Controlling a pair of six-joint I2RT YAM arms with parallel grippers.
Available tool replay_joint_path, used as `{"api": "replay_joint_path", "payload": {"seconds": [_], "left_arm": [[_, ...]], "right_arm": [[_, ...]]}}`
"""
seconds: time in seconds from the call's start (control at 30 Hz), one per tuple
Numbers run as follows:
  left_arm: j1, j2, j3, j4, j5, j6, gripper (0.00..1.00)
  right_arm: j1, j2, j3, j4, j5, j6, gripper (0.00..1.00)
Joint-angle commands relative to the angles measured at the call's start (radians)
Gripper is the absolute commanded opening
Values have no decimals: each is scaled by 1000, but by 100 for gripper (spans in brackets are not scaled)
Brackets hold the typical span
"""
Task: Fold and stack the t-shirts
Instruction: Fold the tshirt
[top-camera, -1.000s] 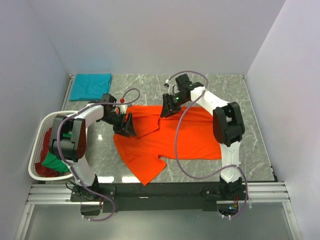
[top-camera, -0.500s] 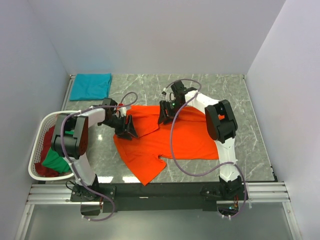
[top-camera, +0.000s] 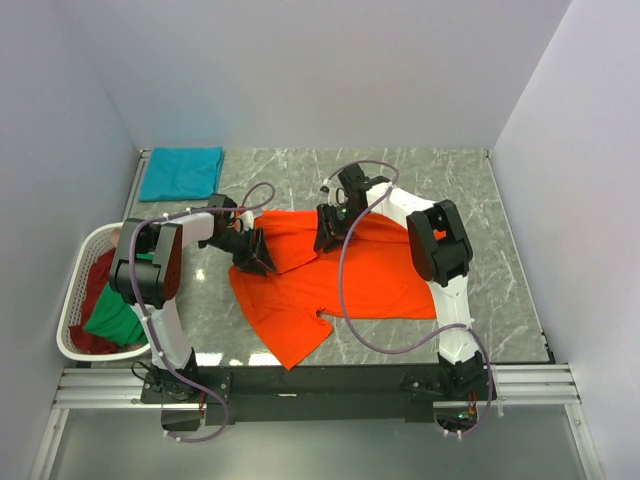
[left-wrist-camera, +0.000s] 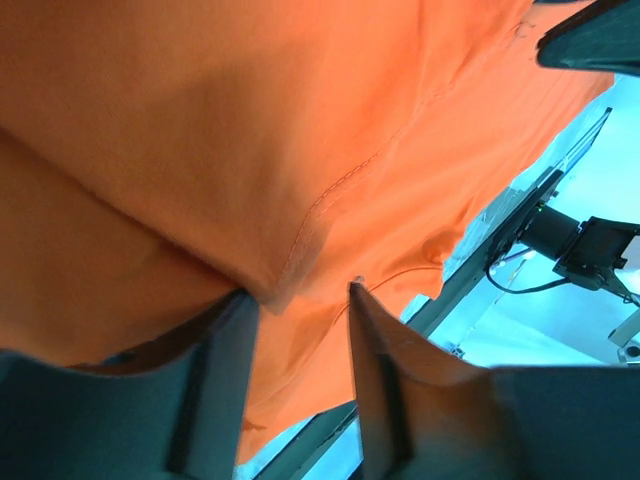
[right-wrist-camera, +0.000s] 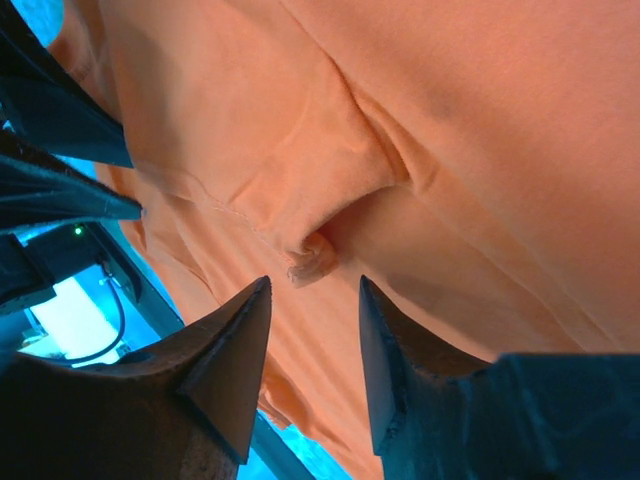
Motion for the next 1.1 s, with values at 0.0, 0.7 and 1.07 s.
{"api": "replay_joint_path", "payload": {"seconds": [0.0,0.7,1.07], "left_arm": [[2,1,37,18,26,-4,43],[2,-28,61,-104,27,66,1],[1,-74,31,-99,41,72,1]], "right_arm": [[11,15,39,-5,-24,4,47],[32,43,69,-31,-28,10,40],[42,60,86,-34,-42,2,14]]}}
